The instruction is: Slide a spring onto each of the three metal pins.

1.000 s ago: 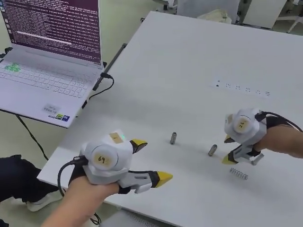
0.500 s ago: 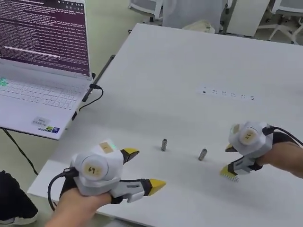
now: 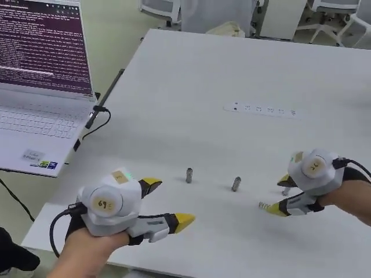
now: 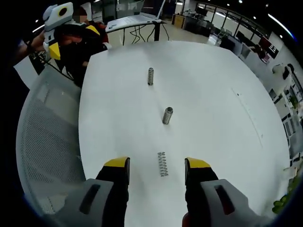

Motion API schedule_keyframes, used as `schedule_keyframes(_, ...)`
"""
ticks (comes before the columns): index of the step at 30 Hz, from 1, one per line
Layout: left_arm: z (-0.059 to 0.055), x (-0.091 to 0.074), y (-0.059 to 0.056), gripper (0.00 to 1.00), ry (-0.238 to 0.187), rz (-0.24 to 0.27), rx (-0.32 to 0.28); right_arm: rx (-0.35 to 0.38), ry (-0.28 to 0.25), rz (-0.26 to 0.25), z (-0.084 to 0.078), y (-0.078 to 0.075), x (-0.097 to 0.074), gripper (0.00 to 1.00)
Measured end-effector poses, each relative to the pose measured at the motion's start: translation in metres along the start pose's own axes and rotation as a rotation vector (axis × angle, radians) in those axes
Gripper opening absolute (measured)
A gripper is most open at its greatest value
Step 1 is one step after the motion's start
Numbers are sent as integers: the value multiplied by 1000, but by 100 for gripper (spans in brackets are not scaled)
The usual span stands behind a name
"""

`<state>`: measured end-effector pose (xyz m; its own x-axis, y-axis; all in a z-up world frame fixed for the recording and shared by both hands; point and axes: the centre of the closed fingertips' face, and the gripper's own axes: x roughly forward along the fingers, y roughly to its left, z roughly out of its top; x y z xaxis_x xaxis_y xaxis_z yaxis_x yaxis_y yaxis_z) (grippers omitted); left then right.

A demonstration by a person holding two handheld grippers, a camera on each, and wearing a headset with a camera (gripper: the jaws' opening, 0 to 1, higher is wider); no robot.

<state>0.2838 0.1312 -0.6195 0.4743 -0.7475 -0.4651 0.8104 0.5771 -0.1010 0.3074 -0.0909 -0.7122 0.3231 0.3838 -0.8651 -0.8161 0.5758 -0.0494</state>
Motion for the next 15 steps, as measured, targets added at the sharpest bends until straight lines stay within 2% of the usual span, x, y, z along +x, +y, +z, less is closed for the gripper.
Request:
schedule_keyframes(5, 1, 1, -1, 58, 2, -7, 7, 39, -23, -12, -5, 3, -4, 45)
schedule_keyframes(13, 1, 4, -2, 58, 10, -12, 16, 147, -121, -52, -7, 2, -12, 46)
schedule_keyframes(15, 2, 4, -2, 58, 9, -10, 18, 156, -130, -65, -9, 3, -14, 47)
